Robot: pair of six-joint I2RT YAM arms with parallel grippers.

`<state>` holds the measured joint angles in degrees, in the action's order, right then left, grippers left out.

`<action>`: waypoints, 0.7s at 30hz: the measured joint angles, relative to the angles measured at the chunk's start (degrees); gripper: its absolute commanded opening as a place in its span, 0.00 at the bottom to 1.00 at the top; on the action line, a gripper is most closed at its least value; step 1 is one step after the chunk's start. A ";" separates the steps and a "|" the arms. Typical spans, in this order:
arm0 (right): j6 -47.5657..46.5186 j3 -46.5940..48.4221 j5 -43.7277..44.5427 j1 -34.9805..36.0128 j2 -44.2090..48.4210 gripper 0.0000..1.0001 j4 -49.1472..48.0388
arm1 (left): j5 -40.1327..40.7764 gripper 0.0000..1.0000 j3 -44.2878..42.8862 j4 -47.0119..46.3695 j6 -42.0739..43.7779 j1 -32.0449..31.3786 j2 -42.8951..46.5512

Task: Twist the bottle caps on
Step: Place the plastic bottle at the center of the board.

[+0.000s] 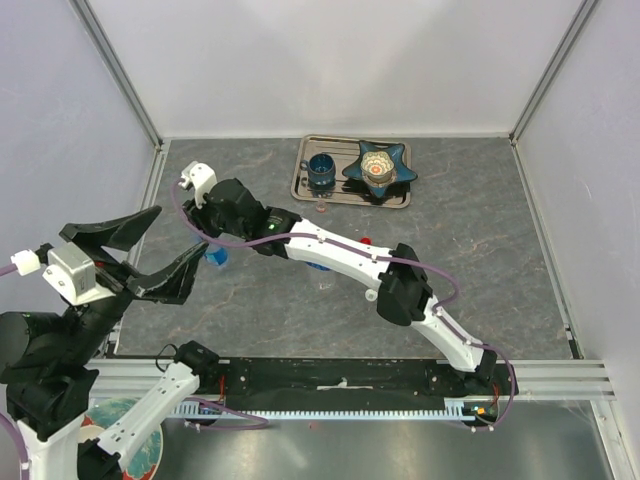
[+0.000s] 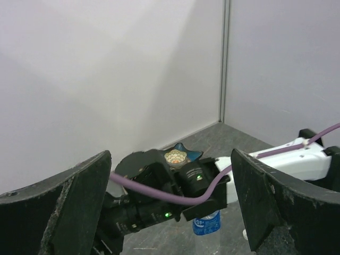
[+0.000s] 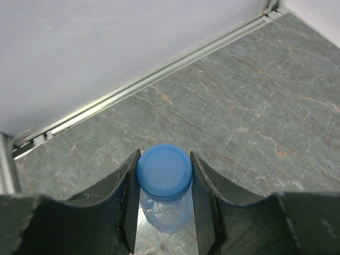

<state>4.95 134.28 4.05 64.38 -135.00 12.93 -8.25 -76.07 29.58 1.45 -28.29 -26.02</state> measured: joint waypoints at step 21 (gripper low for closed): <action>1.70 -6.93 1.57 -1.11 -2.84 0.47 -12.98 | -2.91 0.99 0.63 -1.44 -5.09 1.20 -0.33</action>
<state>6.66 127.35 5.63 63.26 -137.84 -0.05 -11.16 -75.44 28.14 -3.64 -27.09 -26.35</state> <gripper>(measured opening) 0.453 0.991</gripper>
